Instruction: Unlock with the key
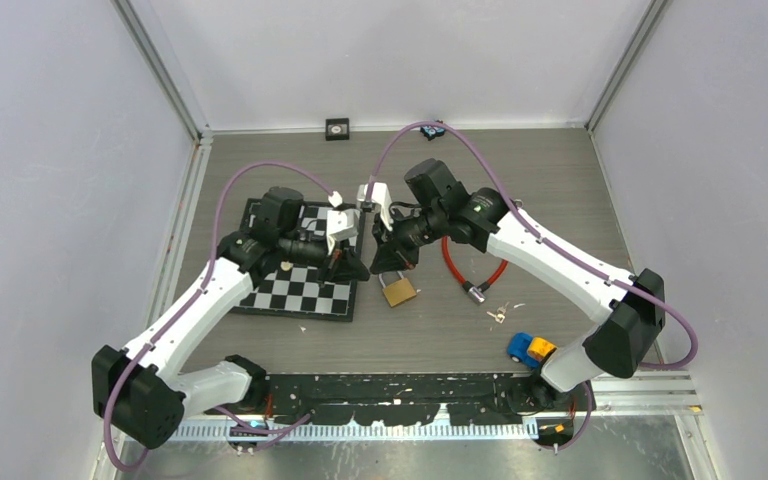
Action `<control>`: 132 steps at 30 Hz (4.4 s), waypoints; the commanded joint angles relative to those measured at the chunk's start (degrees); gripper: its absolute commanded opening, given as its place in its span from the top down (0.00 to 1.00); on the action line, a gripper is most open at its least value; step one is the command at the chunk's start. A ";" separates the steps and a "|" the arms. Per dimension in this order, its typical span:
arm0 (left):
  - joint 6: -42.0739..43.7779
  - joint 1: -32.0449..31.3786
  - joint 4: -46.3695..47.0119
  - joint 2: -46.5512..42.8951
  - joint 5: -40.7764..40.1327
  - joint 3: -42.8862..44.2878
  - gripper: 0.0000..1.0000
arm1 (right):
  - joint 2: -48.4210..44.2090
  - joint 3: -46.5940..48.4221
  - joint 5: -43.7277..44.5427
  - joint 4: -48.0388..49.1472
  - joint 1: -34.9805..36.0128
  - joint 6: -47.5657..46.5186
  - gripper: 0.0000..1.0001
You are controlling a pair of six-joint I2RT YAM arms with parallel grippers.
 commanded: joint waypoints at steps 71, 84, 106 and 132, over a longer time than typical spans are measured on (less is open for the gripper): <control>10.42 -6.11 -28.63 5.94 -11.19 22.19 1.00 | -6.10 -10.91 -8.68 23.49 -2.98 12.70 0.69; 10.12 -6.07 -28.06 5.67 -11.70 21.80 1.00 | -7.24 -11.68 -8.62 21.38 -2.93 10.17 0.71; 9.10 -5.92 -26.69 5.58 -12.44 20.80 1.00 | -8.22 -11.77 -7.44 19.06 -2.93 7.85 0.93; 7.15 -5.06 -18.10 0.89 -16.73 15.74 0.38 | -12.02 -12.46 1.84 15.37 -6.03 5.65 0.99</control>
